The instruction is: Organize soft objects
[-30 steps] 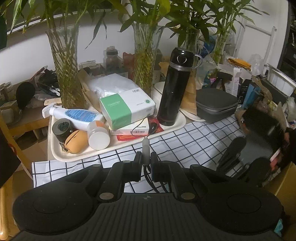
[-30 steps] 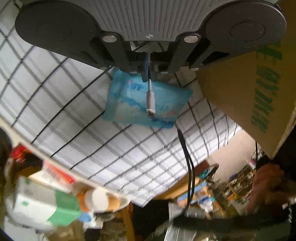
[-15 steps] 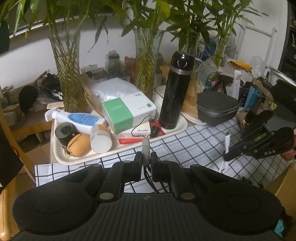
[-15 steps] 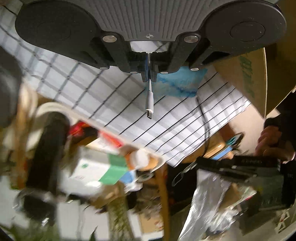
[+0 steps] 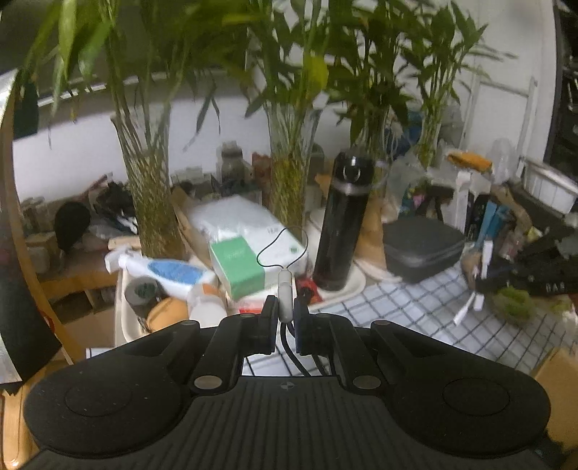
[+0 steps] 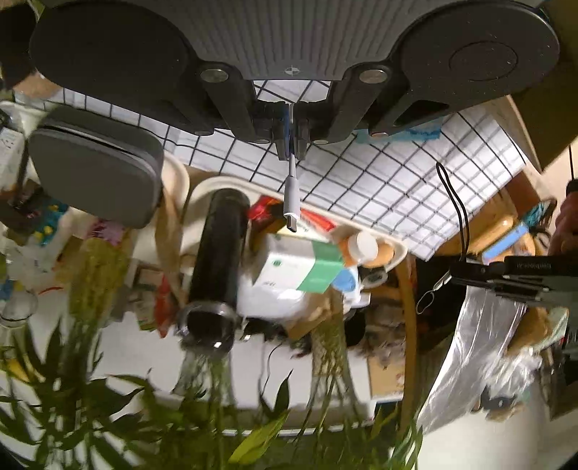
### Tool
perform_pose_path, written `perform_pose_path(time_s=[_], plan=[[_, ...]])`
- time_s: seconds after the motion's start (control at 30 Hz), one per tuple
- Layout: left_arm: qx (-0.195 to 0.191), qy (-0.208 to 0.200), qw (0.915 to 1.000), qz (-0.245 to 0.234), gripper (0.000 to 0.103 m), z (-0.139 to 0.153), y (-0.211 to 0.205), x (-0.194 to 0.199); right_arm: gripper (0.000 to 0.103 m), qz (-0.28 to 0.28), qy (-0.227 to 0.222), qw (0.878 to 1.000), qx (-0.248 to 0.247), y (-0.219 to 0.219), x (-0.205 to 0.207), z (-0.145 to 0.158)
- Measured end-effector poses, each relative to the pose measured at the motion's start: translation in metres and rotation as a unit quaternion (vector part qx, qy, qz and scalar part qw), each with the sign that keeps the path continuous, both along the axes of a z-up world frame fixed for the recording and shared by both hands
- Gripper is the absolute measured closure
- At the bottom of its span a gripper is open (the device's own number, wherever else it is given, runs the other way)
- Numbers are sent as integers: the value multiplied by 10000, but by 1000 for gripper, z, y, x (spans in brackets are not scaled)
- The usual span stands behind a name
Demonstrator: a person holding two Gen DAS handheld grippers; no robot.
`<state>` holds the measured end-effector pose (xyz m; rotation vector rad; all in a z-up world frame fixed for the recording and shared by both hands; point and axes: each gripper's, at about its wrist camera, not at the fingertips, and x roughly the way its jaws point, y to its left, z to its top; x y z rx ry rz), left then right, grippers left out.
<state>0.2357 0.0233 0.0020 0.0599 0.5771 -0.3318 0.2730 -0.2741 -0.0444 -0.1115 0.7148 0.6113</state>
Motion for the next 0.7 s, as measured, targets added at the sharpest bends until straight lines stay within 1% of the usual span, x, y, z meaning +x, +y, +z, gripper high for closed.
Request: perform_pose_path(time_s=[0.13, 0.17, 0.23, 0.33, 0.4, 0.53, 0.63, 0.7], plan=[[-173, -262, 9995, 95, 94, 14, 0, -15, 99, 9, -22, 10000, 66, -2, -15, 5], [-203, -329, 9992, 125, 94, 17, -1, -21, 99, 52, -67, 9999, 116, -3, -27, 11], [-244, -446, 9984, 232, 94, 19, -3, -30, 99, 92, -81, 9997, 219, -5, -37, 16], [-365, -558, 9974, 270, 94, 23, -5, -41, 99, 109, -117, 9993, 343, -8, -52, 23], [-445, -632, 9965, 302, 94, 25, -5, -49, 99, 146, -103, 9985, 514, -11, -64, 28], [-661, -814, 9942, 238, 94, 30, -5, -65, 99, 274, -19, 9969, 734, -14, -82, 33], [-806, -965, 9919, 156, 94, 33, -5, -77, 99, 366, 80, 9965, 746, -15, -95, 33], [-859, -979, 9914, 89, 94, 33, -6, -84, 99, 427, 134, 9963, 739, -14, -104, 32]])
